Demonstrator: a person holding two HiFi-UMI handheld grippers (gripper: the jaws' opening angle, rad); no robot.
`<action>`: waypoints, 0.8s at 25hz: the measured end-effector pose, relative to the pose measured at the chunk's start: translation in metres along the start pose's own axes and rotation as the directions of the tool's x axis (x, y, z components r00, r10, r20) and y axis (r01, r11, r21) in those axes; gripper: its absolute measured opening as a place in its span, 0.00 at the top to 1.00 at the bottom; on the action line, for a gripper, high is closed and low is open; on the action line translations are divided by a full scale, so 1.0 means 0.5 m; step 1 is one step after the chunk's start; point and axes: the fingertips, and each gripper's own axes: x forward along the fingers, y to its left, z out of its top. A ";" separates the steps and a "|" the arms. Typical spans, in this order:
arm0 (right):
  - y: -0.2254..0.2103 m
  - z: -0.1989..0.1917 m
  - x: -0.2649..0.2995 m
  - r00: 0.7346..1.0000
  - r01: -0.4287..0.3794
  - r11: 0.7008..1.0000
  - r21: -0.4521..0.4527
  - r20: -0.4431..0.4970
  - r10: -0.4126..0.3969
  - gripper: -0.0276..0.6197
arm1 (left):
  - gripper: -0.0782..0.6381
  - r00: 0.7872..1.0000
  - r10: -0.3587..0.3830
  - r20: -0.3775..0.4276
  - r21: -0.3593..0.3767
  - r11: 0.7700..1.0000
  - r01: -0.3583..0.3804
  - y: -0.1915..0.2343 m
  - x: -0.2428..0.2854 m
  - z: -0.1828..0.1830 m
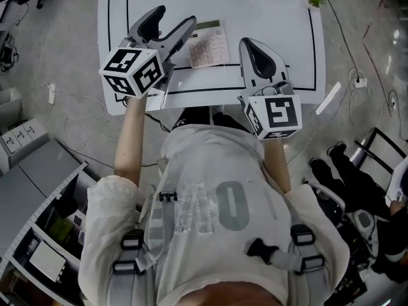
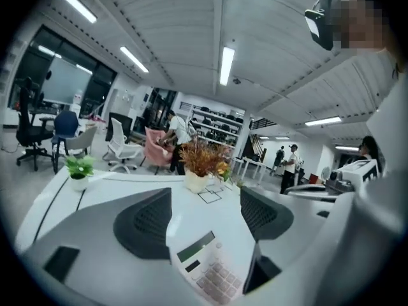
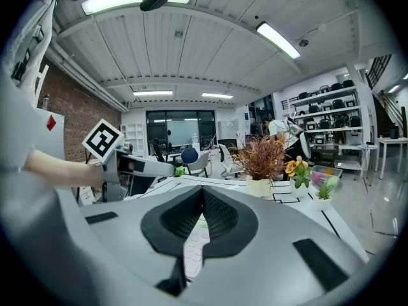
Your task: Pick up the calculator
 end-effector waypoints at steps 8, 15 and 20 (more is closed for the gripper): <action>-0.006 -0.034 0.080 0.997 -0.010 0.997 0.076 -0.076 0.015 0.95 | 0.43 0.949 -0.215 -0.231 -0.296 0.944 0.142 0.072 0.086 -0.153; -0.008 -0.072 0.123 0.988 0.015 0.991 0.131 -0.156 0.006 0.95 | 0.43 0.841 -0.419 -0.341 -0.461 0.855 0.239 0.084 0.114 -0.226; -0.022 -0.076 0.150 0.987 0.033 0.987 0.156 -0.163 -0.007 0.95 | 0.43 0.751 -0.532 -0.391 -0.543 0.792 0.278 0.065 0.128 -0.256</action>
